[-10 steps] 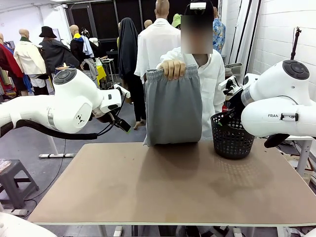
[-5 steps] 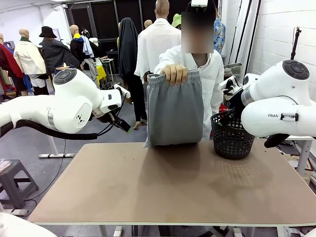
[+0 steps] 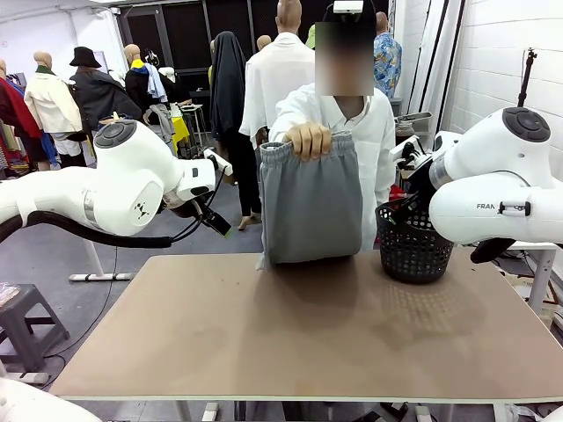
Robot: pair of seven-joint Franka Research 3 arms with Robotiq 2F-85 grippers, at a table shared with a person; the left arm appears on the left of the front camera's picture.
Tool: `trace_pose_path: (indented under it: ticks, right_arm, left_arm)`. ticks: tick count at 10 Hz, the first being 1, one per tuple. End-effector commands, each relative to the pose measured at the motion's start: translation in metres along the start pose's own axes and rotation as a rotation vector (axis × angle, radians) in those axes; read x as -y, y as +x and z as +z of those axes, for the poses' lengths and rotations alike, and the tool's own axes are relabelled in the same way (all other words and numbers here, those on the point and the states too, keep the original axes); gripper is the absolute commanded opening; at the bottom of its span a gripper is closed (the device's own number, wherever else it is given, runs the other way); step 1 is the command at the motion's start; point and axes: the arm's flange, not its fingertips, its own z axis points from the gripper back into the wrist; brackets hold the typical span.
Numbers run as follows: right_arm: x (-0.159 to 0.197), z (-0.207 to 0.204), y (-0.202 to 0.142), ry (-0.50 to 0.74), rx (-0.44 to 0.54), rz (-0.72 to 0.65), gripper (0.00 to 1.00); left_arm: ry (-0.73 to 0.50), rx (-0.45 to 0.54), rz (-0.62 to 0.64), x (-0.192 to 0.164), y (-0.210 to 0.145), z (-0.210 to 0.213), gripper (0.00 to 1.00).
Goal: Fold the training pants.
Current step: Grab both ends of the Training pants handed by a person.
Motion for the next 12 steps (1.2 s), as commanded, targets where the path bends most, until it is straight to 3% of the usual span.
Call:
trace_pose_path:
  ticks: [1, 12]
  right_arm:
    - [0.0, 0.0004, 0.0001, 0.0, 0.001, 0.0, 1.0]
    - [0.0, 0.0004, 0.0001, 0.0, 0.001, 0.0, 1.0]
  left_arm:
    - [-0.001, 0.001, 0.003, 0.0016, -0.0002, -0.0007, 1.0]
    - [-0.001, 0.001, 0.003, 0.0016, -0.0002, -0.0007, 1.0]
